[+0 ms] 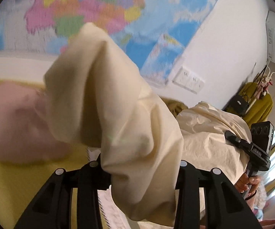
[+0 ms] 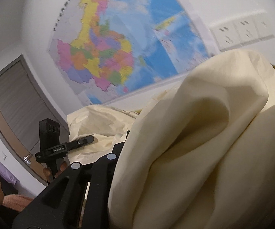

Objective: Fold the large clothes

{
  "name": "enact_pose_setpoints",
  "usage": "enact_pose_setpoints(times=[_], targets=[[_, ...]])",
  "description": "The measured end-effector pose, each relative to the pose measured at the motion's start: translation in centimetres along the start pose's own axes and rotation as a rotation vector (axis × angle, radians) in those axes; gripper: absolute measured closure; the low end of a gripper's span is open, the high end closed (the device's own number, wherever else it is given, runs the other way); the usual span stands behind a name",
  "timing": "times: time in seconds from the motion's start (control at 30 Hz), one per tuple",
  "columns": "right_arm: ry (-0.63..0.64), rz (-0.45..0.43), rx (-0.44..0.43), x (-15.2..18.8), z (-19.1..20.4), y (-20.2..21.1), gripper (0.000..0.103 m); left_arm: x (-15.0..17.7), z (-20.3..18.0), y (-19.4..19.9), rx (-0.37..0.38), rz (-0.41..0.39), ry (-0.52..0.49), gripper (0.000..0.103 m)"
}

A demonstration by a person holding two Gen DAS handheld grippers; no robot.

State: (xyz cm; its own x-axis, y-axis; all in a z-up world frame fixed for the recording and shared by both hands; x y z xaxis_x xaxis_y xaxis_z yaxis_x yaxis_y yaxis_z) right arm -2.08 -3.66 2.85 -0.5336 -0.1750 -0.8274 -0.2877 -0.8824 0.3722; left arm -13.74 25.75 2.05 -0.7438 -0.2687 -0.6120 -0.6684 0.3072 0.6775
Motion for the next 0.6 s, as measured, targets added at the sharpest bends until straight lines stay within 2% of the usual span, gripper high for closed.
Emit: enact_pose_setpoints(times=[0.17, 0.3, 0.47, 0.6], targets=[[0.104, -0.023, -0.042, -5.3, 3.9, -4.0, 0.088, -4.4, 3.0, 4.2, -0.116, -0.095, 0.002, 0.066], [0.188, -0.028, -0.093, -9.6, 7.8, -8.8, 0.089, -8.3, 7.8, 7.8, -0.248, -0.179, 0.048, 0.066], [0.260, 0.003, -0.182, -13.9, 12.9, -18.0, 0.089, -12.0, 15.0, 12.1, -0.397, -0.275, 0.147, 0.067], [0.293, 0.035, -0.228, -15.0, 15.8, -25.4, 0.089, -14.2, 21.9, 14.7, -0.542, -0.330, 0.196, 0.067]])
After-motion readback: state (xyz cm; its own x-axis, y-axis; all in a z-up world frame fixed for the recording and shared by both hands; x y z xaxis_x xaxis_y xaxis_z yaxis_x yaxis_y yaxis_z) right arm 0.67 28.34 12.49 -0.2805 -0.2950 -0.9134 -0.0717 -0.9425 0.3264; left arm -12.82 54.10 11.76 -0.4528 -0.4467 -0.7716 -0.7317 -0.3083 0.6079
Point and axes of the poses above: each gripper's, at about its wrist camera, not at the fingertips, and y roughly against the way its jaws point, z to its left, x to its underside, the point moved 7 cm from there along -y, roughly the way its jaws point, and after that the axes turned 12 degrees about z, right-handed, at the moved point
